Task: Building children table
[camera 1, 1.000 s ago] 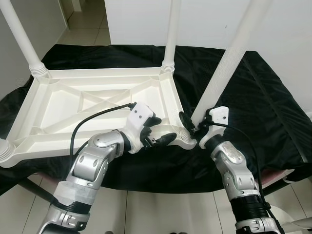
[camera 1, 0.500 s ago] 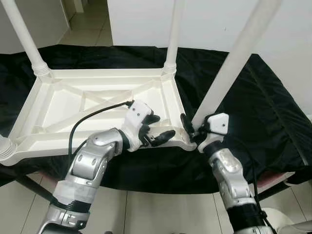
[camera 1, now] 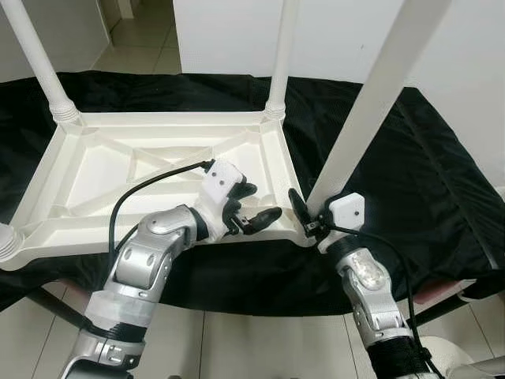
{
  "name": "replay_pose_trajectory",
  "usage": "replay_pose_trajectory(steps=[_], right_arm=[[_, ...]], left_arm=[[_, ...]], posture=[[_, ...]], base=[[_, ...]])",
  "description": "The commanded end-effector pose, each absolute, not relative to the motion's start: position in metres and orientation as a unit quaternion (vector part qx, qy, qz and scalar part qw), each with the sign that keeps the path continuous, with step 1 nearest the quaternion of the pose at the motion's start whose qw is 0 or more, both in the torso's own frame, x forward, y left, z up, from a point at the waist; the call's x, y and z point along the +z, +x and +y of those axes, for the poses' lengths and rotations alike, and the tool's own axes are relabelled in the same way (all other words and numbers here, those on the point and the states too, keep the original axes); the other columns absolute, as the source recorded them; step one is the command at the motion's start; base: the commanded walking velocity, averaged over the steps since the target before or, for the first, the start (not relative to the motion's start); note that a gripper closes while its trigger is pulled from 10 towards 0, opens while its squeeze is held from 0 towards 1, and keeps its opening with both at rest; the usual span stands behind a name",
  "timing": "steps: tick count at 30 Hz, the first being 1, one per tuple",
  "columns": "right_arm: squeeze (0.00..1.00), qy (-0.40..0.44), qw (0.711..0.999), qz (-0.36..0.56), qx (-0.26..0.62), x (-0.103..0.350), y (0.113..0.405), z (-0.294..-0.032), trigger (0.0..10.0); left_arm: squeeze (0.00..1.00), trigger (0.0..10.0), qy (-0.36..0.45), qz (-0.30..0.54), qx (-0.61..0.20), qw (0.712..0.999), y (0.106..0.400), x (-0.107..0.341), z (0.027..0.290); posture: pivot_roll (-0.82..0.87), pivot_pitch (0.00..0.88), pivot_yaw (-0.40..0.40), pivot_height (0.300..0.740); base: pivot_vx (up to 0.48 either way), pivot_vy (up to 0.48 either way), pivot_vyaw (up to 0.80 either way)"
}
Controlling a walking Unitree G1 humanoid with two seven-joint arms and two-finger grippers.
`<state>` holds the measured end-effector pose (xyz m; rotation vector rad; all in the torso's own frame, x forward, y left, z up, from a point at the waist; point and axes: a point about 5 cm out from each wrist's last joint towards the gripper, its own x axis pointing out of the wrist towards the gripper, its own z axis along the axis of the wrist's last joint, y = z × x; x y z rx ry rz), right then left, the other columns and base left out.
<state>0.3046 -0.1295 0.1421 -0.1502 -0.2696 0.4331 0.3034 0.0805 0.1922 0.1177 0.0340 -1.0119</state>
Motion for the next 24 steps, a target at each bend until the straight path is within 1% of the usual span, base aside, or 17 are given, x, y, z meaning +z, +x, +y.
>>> replay_pose_trajectory(steps=[1,9,17,19,24], right_arm=[[0.00,-0.068,0.971,-0.055,0.223,0.112,0.301,-0.132,10.0],[0.00,-0.096,0.963,-0.045,0.246,0.105,0.306,-0.128,10.0],[0.00,-0.060,0.962,-0.010,0.267,0.102,0.308,-0.124,10.0],[0.00,-0.034,0.964,-0.002,0.264,0.105,0.311,-0.126,10.0],[0.00,-0.022,0.965,0.000,0.260,0.109,0.315,-0.131,10.0]], left_arm=[[0.00,10.0,0.060,0.015,-0.432,0.900,0.310,0.194,0.085],[0.00,10.0,0.060,0.011,-0.427,0.902,0.310,0.196,0.086],[0.00,10.0,0.061,0.010,-0.423,0.904,0.310,0.197,0.088],[0.00,10.0,0.061,0.010,-0.422,0.904,0.310,0.197,0.088],[0.00,10.0,0.061,0.009,-0.424,0.904,0.311,0.198,0.088]], posture=[[0.00,0.060,-0.002,0.740],[0.01,0.061,-0.007,0.740],[0.02,0.067,-0.006,0.740],[0.01,0.068,-0.003,0.740],[0.01,0.068,-0.002,0.740]], base=[[0.000,0.000,0.00],[0.000,0.000,0.00],[0.000,0.000,0.00],[0.000,0.000,0.00],[0.000,0.000,0.00]])
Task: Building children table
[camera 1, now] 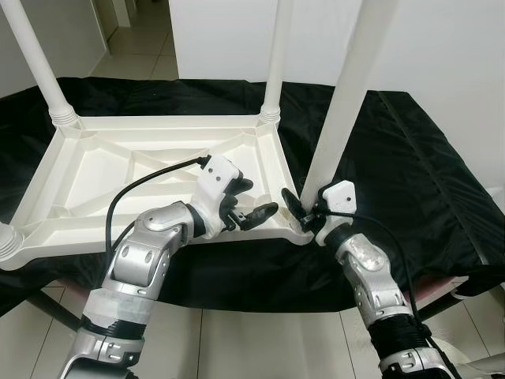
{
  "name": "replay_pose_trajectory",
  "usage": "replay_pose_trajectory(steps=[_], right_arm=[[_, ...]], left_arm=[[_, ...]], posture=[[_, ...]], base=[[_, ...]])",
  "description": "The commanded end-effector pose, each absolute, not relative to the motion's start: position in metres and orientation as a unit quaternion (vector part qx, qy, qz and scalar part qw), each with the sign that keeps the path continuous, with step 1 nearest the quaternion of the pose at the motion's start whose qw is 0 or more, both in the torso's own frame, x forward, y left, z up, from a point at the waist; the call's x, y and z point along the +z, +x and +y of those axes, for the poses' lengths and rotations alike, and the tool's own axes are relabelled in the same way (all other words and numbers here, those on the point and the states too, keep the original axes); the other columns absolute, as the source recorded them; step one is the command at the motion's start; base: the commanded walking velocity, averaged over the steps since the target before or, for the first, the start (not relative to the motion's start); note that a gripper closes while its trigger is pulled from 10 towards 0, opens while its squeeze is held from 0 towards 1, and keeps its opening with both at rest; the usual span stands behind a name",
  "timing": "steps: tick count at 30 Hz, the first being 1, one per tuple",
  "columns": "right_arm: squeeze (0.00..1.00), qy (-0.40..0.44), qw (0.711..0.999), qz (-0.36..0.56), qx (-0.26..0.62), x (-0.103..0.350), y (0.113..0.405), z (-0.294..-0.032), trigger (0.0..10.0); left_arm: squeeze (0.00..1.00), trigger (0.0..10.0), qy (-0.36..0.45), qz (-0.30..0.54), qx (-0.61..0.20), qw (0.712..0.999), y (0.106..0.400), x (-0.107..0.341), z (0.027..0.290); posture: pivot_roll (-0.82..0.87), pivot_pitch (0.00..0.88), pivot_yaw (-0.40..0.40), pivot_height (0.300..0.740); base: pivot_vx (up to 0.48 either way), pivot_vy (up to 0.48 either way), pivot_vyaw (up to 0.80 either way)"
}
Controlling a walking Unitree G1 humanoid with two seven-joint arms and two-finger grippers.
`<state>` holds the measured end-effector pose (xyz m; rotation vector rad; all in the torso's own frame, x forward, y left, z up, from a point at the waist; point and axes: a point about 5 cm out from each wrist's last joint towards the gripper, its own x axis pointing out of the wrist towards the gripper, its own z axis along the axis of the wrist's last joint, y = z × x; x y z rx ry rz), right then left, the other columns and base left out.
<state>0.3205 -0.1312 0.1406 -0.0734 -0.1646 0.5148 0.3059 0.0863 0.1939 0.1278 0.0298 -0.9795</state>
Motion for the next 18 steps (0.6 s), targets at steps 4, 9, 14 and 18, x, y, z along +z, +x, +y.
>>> replay_pose_trajectory(steps=[4,9,14,18], right_arm=[[0.00,-0.002,0.971,0.008,0.239,0.1118,0.3221,-0.1376,10.0],[0.00,0.007,0.975,0.019,0.220,0.1111,0.3252,-0.1408,10.0],[0.00,0.006,0.977,0.022,0.210,0.1117,0.3264,-0.1408,10.0],[0.00,0.000,0.981,0.032,0.193,0.1103,0.3282,-0.1426,10.0]], left_arm=[[0.00,10.0,0.062,0.008,-0.424,0.904,0.3107,0.1984,0.0872],[0.00,10.0,0.063,0.007,-0.422,0.904,0.3107,0.1984,0.0874],[0.00,10.0,0.063,0.007,-0.421,0.905,0.3101,0.1989,0.0880],[0.00,10.0,0.063,0.006,-0.421,0.905,0.3102,0.1992,0.0880]], posture=[[0.01,0.068,-0.003,0.740],[0.01,0.068,-0.003,0.740],[0.02,0.071,-0.004,0.740],[0.01,0.070,-0.002,0.740]], base=[[0.000,0.000,0.00],[0.000,0.000,0.00],[0.000,0.000,0.00],[0.000,0.000,0.00]])
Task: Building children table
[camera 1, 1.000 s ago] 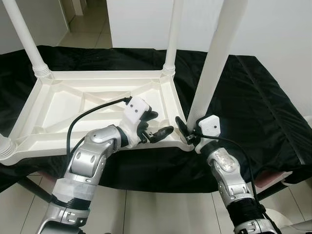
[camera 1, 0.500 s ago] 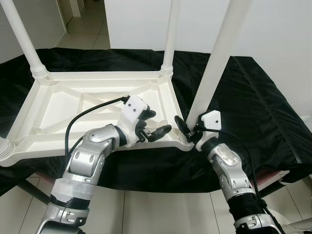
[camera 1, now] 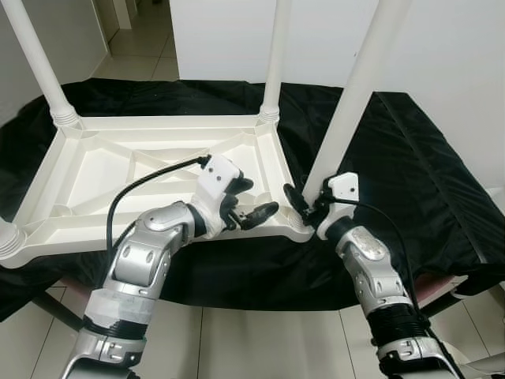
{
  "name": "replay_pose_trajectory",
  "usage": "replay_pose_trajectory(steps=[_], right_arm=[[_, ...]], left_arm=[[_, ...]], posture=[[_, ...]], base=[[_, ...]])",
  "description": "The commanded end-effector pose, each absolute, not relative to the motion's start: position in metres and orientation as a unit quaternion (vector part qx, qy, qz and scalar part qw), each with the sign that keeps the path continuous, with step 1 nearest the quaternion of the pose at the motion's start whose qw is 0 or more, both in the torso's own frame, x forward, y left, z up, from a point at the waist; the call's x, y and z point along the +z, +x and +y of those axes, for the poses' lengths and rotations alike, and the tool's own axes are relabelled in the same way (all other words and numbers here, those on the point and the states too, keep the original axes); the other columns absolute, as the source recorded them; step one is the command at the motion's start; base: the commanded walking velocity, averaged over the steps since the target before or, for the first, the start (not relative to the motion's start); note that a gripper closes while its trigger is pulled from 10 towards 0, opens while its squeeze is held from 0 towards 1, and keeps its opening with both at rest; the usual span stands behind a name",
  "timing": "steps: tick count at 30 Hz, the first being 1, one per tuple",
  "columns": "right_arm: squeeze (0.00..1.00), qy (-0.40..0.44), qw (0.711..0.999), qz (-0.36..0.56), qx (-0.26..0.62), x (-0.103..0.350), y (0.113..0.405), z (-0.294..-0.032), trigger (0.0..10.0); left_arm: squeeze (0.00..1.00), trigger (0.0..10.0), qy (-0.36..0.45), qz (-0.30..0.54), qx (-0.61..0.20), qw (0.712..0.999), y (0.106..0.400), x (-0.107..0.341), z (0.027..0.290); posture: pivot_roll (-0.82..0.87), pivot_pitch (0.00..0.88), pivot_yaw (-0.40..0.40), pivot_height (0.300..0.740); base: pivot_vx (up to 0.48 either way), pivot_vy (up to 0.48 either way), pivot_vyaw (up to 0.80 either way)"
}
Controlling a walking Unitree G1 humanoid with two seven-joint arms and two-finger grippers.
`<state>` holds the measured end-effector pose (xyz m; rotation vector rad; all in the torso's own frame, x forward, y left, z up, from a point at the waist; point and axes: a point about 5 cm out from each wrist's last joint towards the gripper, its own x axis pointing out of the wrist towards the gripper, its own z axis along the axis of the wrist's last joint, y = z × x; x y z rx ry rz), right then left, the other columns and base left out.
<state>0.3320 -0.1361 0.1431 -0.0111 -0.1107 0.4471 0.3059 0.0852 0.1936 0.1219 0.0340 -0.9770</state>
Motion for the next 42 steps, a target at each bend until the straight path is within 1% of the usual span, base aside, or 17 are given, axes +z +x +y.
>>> replay_pose_trajectory(steps=[1,3,4,5,6,10,17,21,23,24,27,28,32,34,37,38,42], right_arm=[[0.00,0.000,0.981,0.032,0.193,0.110,0.328,-0.143,10.0],[0.00,-0.015,0.982,0.037,0.184,0.111,0.330,-0.144,10.0],[0.00,-0.035,0.981,0.031,0.189,0.114,0.331,-0.143,10.0],[0.00,-0.035,0.981,0.031,0.189,0.114,0.331,-0.143,10.0],[0.00,-0.062,0.978,0.017,0.197,0.118,0.332,-0.141,10.0],[0.00,-0.083,0.976,0.008,0.200,0.121,0.333,-0.139,10.0],[0.00,-0.087,0.977,0.008,0.197,0.119,0.331,-0.138,10.0],[0.00,-0.059,0.980,0.021,0.187,0.114,0.328,-0.138,10.0],[0.00,-0.059,0.980,0.021,0.187,0.114,0.328,-0.138,10.0],[0.00,-0.037,0.984,0.026,0.170,0.112,0.328,-0.138,10.0],[0.00,0.029,0.997,0.023,0.069,0.115,0.332,-0.135,10.0],[0.00,0.029,0.997,0.023,0.069,0.115,0.332,-0.135,10.0],[0.00,0.063,0.998,0.016,-0.023,0.115,0.330,-0.128,10.0],[0.00,0.071,0.997,0.016,-0.036,0.114,0.328,-0.121,10.0],[0.00,0.071,0.997,0.015,-0.038,0.114,0.327,-0.118,10.0],[0.00,0.075,0.996,0.007,-0.044,0.117,0.326,-0.113,10.0],[0.00,0.058,0.997,-0.002,-0.043,0.121,0.326,-0.109,10.0]], left_arm=[[0.00,10.0,0.063,0.006,-0.421,0.905,0.310,0.199,0.088],[0.00,10.0,0.062,0.005,-0.420,0.905,0.310,0.200,0.088],[0.00,10.0,0.062,0.005,-0.421,0.905,0.310,0.200,0.088],[0.00,10.0,0.062,0.005,-0.421,0.905,0.310,0.200,0.088],[0.00,10.0,0.062,0.004,-0.421,0.905,0.311,0.200,0.087],[0.00,10.0,0.063,0.004,-0.421,0.905,0.311,0.200,0.087],[0.00,10.0,0.063,0.004,-0.420,0.906,0.310,0.199,0.087],[0.00,10.0,0.062,0.005,-0.418,0.907,0.310,0.199,0.088],[0.00,10.0,0.062,0.005,-0.418,0.907,0.310,0.199,0.088],[0.00,10.0,0.064,0.005,-0.417,0.907,0.310,0.199,0.088],[0.00,10.0,0.065,0.003,-0.416,0.907,0.312,0.199,0.086],[0.00,10.0,0.065,0.003,-0.416,0.907,0.312,0.199,0.086],[0.00,10.0,0.062,0.001,-0.416,0.907,0.312,0.200,0.085],[0.00,10.0,0.062,0.000,-0.415,0.908,0.311,0.200,0.085],[0.00,10.0,0.062,0.000,-0.415,0.908,0.311,0.200,0.085],[0.00,10.0,0.061,0.000,-0.413,0.908,0.311,0.200,0.086],[0.00,10.0,0.060,0.000,-0.412,0.909,0.312,0.200,0.086]], posture=[[0.01,0.070,-0.002,0.740],[0.01,0.071,-0.002,0.740],[0.01,0.071,-0.002,0.740],[0.01,0.071,-0.002,0.740],[0.01,0.071,-0.002,0.740],[0.01,0.076,-0.001,0.740],[0.01,0.079,-0.005,0.740],[0.01,0.084,-0.004,0.740],[0.01,0.084,-0.004,0.740],[0.01,0.085,-0.004,0.740],[0.00,0.086,-0.003,0.740],[0.00,0.086,-0.003,0.740],[0.00,0.085,-0.007,0.740],[0.00,0.085,-0.008,0.740],[0.00,0.085,-0.009,0.740],[0.00,0.087,-0.011,0.740],[0.00,0.086,-0.012,0.740]], base=[[0.000,0.000,0.00],[0.000,0.000,0.00],[0.000,0.000,0.00],[0.000,0.000,0.00],[0.000,0.000,0.00],[0.000,0.000,0.00],[0.000,0.000,0.00],[0.000,0.000,0.00],[0.000,0.000,0.00],[0.000,0.000,0.00],[0.000,0.000,0.00],[0.000,0.000,0.00],[0.000,0.000,0.00],[0.000,0.000,0.00],[0.000,0.000,0.00],[0.000,0.000,0.00],[0.000,0.000,0.00]])
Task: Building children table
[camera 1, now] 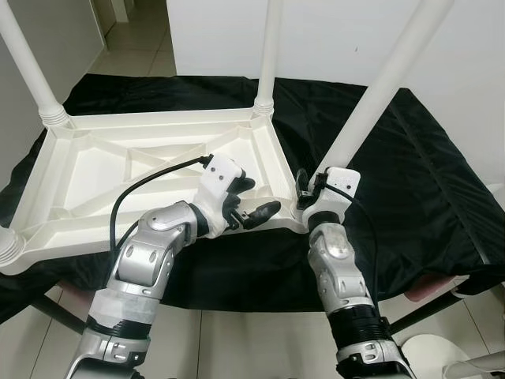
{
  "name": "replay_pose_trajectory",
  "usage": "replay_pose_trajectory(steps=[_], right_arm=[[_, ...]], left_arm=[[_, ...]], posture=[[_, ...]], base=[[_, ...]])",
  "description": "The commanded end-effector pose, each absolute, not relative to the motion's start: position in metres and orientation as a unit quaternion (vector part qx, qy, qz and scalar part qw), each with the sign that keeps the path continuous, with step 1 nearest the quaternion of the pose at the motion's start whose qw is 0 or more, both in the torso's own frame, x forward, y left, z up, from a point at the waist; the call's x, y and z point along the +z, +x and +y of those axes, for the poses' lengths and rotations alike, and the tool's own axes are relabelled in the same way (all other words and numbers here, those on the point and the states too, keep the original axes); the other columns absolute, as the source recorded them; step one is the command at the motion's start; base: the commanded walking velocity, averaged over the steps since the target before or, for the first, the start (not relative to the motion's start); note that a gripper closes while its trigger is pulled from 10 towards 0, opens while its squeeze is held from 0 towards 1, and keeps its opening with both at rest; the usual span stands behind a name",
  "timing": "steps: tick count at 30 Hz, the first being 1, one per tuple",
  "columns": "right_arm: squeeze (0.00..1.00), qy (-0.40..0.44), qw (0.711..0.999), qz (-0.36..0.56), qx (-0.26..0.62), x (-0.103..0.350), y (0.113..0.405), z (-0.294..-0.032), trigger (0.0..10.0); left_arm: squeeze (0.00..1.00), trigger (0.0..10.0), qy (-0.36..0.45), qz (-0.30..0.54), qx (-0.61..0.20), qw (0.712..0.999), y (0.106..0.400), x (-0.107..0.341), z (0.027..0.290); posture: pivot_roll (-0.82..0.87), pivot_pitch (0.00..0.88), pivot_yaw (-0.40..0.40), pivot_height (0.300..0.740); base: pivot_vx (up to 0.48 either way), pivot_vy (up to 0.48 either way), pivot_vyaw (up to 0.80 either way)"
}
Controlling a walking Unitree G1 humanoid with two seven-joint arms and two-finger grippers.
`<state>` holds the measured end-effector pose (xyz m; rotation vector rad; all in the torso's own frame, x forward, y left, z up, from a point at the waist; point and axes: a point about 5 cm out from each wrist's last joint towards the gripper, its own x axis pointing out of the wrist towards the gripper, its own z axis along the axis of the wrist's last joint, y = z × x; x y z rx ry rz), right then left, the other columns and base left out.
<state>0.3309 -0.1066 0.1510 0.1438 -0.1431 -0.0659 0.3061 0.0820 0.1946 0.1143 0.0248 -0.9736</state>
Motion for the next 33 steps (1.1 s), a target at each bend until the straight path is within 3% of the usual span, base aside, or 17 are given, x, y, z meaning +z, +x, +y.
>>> replay_pose_trajectory(steps=[1,12,22,33], right_arm=[[0.00,0.056,0.998,-0.004,-0.039,0.121,0.326,-0.108,10.0],[0.00,-0.008,1.000,-0.009,0.011,0.130,0.332,-0.122,10.0],[0.00,0.000,1.000,0.005,0.011,0.122,0.328,-0.120,10.0],[0.00,0.027,0.989,0.008,-0.143,0.120,0.329,-0.121,10.0]], left_arm=[[0.00,10.0,0.060,0.000,-0.411,0.910,0.312,0.199,0.086],[0.00,10.0,0.057,-0.004,-0.404,0.913,0.312,0.200,0.087],[0.00,10.0,0.059,-0.006,-0.404,0.913,0.313,0.201,0.086],[0.00,10.0,0.057,-0.008,-0.404,0.913,0.313,0.202,0.086]], posture=[[0.00,0.086,-0.013,0.740],[0.00,0.087,-0.022,0.740],[0.00,0.088,-0.023,0.740],[0.00,0.082,-0.021,0.740]], base=[[0.000,0.000,0.00],[0.000,0.000,0.00],[0.000,0.000,0.00],[0.000,0.000,0.00]])
